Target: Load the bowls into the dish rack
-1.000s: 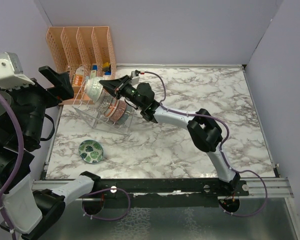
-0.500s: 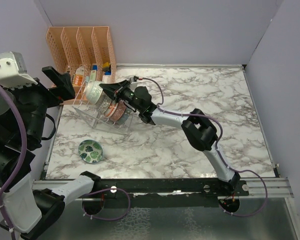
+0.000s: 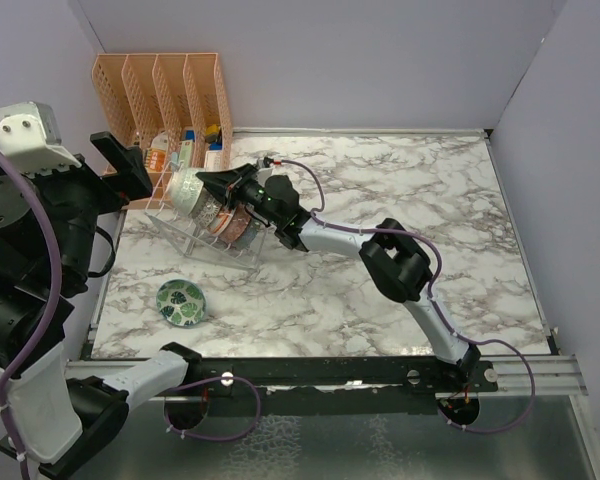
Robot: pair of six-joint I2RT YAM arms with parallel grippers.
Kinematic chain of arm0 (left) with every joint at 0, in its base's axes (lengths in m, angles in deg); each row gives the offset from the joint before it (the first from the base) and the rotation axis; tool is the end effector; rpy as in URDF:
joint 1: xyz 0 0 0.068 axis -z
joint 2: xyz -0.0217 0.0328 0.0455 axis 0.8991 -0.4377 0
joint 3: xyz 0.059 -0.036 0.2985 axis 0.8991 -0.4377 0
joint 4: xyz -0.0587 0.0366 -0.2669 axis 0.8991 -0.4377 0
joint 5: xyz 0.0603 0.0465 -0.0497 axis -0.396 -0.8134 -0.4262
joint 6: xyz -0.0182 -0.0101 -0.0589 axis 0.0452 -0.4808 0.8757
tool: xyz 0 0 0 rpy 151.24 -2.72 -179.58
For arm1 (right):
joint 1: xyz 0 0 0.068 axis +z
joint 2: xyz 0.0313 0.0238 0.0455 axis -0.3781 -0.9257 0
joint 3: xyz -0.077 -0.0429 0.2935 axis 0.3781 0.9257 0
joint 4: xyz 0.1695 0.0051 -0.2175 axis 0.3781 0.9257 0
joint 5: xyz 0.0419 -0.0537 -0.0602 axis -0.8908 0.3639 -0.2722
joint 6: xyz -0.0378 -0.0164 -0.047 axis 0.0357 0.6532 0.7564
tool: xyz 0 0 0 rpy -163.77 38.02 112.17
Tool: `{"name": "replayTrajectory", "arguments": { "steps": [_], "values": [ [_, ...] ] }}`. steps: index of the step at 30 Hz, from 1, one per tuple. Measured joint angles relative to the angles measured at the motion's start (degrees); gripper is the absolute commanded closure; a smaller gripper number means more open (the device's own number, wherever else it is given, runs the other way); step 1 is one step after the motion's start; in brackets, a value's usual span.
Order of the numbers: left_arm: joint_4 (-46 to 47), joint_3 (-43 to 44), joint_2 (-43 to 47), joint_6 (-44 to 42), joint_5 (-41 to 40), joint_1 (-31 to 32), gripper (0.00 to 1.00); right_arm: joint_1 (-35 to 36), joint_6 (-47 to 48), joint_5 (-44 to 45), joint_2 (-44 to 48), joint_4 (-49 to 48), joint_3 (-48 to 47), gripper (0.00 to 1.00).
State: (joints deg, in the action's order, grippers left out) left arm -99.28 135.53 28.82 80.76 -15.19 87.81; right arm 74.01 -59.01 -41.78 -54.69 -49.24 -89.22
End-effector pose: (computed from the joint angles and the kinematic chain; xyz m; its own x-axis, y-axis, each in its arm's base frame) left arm 0.0559 0.0011 0.6314 0.0283 -0.2286 -0.9731 -0.1001 0.9679 -0.2303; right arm 0.3679 0.4721 0.2569 -0.8216 0.5167 0.2410 0.1100 -0.2711 0.9562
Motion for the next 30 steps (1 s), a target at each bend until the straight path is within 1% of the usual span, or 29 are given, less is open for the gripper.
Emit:
{"name": "replayTrajectory", "arguments": {
  "steps": [3,7,15,20,30],
  "values": [
    [0.00,-0.33,-0.11,-0.04,-0.24,0.00,0.01,0.00,-0.02,-0.48,0.00,1.22,0.00,0.84],
    [0.04,-0.50,-0.31,-0.04,-0.37,0.00,0.01,0.00,-0.17,-1.07,0.00,2.10,0.02,0.75],
    [0.22,-0.76,-0.63,-0.02,-0.48,0.37,0.01,-0.11,-0.48,-1.70,0.00,1.79,2.03,0.66],
    [0.37,-0.76,-0.79,-0.02,-0.55,0.37,0.01,-0.11,-0.66,-2.14,1.38,0.70,5.95,0.65],
    [1.22,-1.22,-0.94,0.15,-0.52,0.37,0.01,-0.33,-0.22,-4.72,7.28,0.94,13.94,0.65]
  ]
}}
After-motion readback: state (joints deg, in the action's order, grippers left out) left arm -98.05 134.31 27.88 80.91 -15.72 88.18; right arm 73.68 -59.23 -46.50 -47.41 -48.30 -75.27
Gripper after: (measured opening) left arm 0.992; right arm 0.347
